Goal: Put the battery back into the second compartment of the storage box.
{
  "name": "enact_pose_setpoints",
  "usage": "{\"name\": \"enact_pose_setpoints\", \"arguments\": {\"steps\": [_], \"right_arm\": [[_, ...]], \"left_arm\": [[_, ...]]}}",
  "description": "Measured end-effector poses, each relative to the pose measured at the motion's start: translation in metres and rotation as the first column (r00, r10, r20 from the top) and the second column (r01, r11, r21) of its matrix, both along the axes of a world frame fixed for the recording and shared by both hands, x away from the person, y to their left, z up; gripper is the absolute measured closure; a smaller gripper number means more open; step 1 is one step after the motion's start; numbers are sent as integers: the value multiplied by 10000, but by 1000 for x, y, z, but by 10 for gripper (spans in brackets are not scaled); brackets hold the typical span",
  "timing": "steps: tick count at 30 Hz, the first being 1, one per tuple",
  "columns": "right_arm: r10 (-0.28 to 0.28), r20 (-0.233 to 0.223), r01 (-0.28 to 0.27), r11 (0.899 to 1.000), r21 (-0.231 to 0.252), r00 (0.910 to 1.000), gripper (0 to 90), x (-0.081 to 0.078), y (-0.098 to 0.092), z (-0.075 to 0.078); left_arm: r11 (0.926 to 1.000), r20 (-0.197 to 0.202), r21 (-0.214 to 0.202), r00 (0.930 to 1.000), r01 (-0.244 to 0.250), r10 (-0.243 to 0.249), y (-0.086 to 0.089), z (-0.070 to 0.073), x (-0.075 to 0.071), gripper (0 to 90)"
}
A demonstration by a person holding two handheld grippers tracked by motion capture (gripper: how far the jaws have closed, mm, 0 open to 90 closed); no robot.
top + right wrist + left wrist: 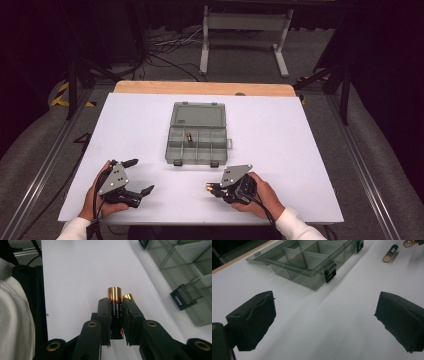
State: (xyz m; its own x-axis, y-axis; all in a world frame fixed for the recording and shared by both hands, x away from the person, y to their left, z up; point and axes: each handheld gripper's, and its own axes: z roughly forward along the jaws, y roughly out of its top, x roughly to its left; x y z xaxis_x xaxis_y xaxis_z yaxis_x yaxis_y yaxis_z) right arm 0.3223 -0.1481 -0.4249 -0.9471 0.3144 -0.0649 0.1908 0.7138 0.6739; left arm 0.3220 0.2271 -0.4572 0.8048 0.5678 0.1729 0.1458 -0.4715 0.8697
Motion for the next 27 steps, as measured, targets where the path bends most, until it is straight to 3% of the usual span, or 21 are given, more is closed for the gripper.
{"name": "enact_pose_setpoints", "arguments": {"steps": [17,23,27], "right_arm": [[-794,642,742,9941,797,9948,777,25,-1,25],[-966,953,851,9894,1173,9908,777,39,10,39],[-1055,1095,925,9887,1177,9884,777,47,17,43]], "left_arm": [[10000,-49,-38,10000,22,-22,0,0,0,33],[10000,-9,-46,10000,24,-24,0,0,-1,33],[10000,-31,-86,10000,11,-12,1,0,-1,33]]}}
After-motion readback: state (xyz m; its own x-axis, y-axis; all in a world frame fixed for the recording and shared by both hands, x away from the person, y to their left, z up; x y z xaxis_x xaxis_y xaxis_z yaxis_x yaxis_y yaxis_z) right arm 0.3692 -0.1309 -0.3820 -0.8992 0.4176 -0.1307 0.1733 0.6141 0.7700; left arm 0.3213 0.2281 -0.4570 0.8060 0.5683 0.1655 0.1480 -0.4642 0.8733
